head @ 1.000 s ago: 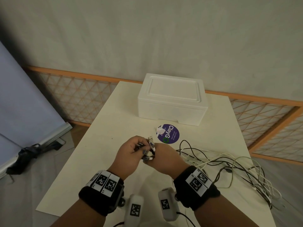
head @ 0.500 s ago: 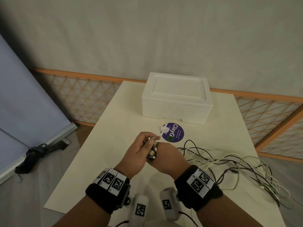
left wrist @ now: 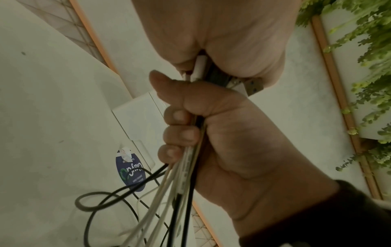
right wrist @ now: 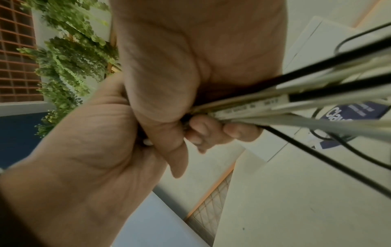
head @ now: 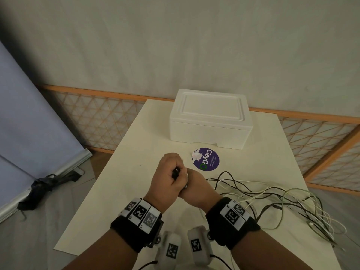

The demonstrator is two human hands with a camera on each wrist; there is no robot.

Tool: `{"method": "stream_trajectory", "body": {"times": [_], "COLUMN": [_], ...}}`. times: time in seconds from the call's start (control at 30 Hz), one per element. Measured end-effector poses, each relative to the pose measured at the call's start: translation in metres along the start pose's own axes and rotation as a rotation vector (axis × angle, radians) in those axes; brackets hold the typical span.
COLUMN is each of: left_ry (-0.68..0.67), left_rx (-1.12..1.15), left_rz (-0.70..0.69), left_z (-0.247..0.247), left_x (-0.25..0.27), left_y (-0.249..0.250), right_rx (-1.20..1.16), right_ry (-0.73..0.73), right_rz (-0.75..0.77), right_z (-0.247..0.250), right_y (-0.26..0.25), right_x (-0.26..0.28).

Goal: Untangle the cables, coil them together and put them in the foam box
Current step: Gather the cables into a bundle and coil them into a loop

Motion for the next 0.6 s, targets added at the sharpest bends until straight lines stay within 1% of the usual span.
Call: {"method": "stream_trajectory", "body": {"times": [0.1, 0.17, 0.27, 0.4, 0.47, 0.53, 0.6], "left_ry": [0.021, 0.013, -0.052, -0.133, -0.133, -0.122, -0.111], "left_rx": [0.027, 0.05, 0.038, 0.036, 0.01, -0.063, -0.108], "left_rz": [0.009, 0.008, 0.025, -0.04, -0.066, -0.084, -0.073], "left_z": [0.0025, 0.0019, 0.0001, -0.0002, 0.0009, 0.002, 0.0027], "left_x": [-0.0005, 0.0, 0.0003, -0.0003, -0.0025, -0.0045, -0.0058], "left_y": [0.0013, 0.002, 0.0002, -0.0032, -0.002, 0.002, 0.0033], "right_rx": [0.021, 0.037, 0.057, 0.122, 0.035, -0.103, -0.17], "right_ry": [-0.031, -0.016, 0.01, 0.024, 0.034, 0.066, 0.091], "right_rz": [0.032, 0.059, 0.098, 0.191, 0.199, 0.158, 0.109], "right_z": [-0.0029, -0.0018, 0.0012, 0.003, 0.0038, 0.004, 0.0032], "right_y": [-0.0029, -0.0052, -0.004, -0.0083, -0.0094, -0.0062, -0.0004], "right_x": [0.0012, 0.0018, 0.0027, 0.0037, 0.0023, 0.0012, 0.0]}}
Point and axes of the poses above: each hand's wrist, its own x-axis away from the middle knuckle, its own z-axis out of the back of the hand, y = z × x, the point moved 3 cm from there along -x, towards the middle knuckle, and after that the axes turned 4 degrees about -x, right-handed, at the moved point
